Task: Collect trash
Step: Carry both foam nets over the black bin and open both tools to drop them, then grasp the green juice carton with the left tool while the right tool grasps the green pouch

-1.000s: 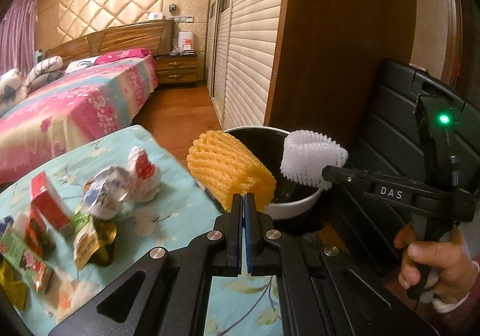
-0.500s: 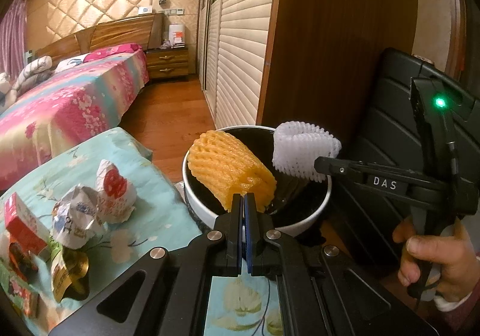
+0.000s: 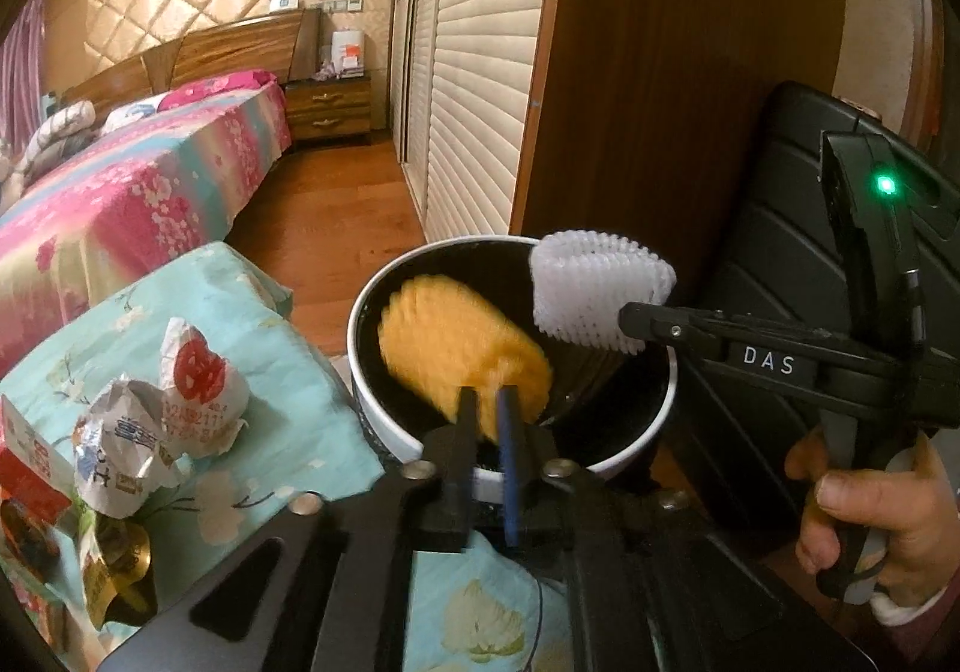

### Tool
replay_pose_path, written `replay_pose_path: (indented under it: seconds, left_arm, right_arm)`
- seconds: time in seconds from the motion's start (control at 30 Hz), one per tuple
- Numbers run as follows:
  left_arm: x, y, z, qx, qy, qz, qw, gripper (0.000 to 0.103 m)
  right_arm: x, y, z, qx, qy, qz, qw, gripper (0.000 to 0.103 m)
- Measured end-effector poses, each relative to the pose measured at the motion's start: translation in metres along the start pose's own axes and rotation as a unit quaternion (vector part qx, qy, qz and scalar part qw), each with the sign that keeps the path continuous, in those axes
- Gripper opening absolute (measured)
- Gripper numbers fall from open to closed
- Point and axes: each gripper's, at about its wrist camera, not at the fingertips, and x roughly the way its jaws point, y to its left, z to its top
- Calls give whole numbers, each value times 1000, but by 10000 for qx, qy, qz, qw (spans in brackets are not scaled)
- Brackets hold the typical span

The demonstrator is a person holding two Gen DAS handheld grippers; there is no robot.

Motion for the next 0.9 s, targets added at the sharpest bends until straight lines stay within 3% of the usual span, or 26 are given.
replay_pose_path:
  seconds: [0.07,0.1,0.23,0.37,0.63,0.9]
  left_arm:
    - [-2,1,-1,-82,-59,75,9999,42]
    - [-4,2,-3,-123,-90,98,9998,46]
    - [-11,7,-13,-269,-84,145,9995,51]
    - [-27,14,-28,-459,-111,244,9986,58]
    - [-71,29,-58,-801,-255,623,9945,69]
    - [-113,52,-86,-1236,-298,915,9877,69]
  right_arm:
    - [1,1,2,27,20,-5,10000,48]
    - [-2,1,1,18,-15,-7,10000,55]
    - [-7,4,-2,-6,-93,49,9999,61]
    - [-14,9,-9,54,-157,159,9997,76]
    - [-19,40,-27,-80,-121,446,9989,81]
    - [-19,85,-49,-217,13,825,9963,83]
